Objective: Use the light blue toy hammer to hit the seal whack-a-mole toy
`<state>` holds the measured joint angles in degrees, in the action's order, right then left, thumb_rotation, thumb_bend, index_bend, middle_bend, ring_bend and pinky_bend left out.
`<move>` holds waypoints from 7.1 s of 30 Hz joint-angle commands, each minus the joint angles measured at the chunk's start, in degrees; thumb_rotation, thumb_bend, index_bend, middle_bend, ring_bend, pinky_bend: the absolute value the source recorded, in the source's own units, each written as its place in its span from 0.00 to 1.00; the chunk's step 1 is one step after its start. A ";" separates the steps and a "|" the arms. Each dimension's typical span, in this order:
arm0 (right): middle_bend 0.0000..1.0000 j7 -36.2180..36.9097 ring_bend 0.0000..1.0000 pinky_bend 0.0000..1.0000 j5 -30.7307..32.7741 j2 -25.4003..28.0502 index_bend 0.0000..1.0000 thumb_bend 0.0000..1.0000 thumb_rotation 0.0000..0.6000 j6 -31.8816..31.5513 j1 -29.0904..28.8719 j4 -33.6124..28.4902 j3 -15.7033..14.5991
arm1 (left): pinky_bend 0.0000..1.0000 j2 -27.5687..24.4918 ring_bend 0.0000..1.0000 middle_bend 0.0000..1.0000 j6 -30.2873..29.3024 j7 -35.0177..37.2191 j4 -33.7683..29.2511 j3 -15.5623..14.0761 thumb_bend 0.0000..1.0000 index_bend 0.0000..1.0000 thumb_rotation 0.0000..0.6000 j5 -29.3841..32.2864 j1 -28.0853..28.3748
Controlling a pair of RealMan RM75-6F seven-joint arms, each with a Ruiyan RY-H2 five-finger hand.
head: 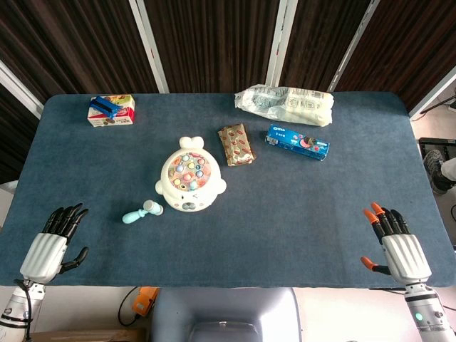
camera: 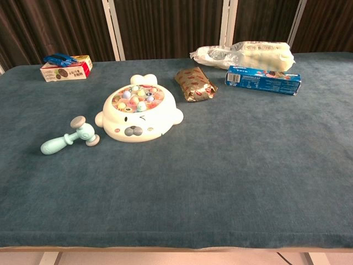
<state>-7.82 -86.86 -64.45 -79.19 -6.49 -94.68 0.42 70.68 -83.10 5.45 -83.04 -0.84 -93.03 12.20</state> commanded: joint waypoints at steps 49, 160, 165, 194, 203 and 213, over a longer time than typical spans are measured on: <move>0.00 1.96 0.00 0.00 0.00 0.88 0.00 0.29 1.00 1.13 -0.49 -0.23 -0.36 | 0.18 22.17 0.21 0.29 27.62 4.87 19.19 8.78 0.36 0.29 1.00 16.95 19.29; 0.00 1.80 0.00 0.00 0.34 1.11 0.00 0.29 1.00 1.87 -0.78 -0.30 -0.55 | 1.00 22.58 0.94 0.99 25.61 -3.77 8.19 22.12 0.84 0.74 1.00 29.69 26.53; 0.00 2.41 0.00 0.00 0.87 1.40 0.00 0.29 1.00 2.30 -0.93 -0.17 -0.37 | 1.00 25.55 0.95 0.99 27.92 -9.32 10.25 24.70 0.84 0.74 1.00 35.33 30.99; 0.00 6.58 0.00 0.00 0.38 3.24 0.00 0.29 1.00 1.85 -0.55 0.32 -0.47 | 1.00 34.32 0.95 0.99 32.57 -18.26 24.23 27.82 0.84 0.74 1.00 49.10 41.73; 0.00 6.36 0.00 0.00 -0.05 3.16 0.00 0.29 1.00 1.37 -0.39 0.17 -0.53 | 1.00 34.08 0.95 0.99 33.12 -18.62 23.84 26.22 0.84 0.74 1.00 49.91 40.82; 0.00 6.24 0.00 0.00 0.21 3.03 0.00 0.29 1.00 1.72 -0.56 0.27 -0.41 | 1.00 34.86 0.95 0.99 34.81 -17.42 25.49 25.13 0.84 0.74 1.00 50.07 40.39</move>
<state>-1.59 -86.64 -61.42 -77.47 -7.05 -94.41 0.02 105.50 -48.35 -12.02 -57.58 24.31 -42.95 52.59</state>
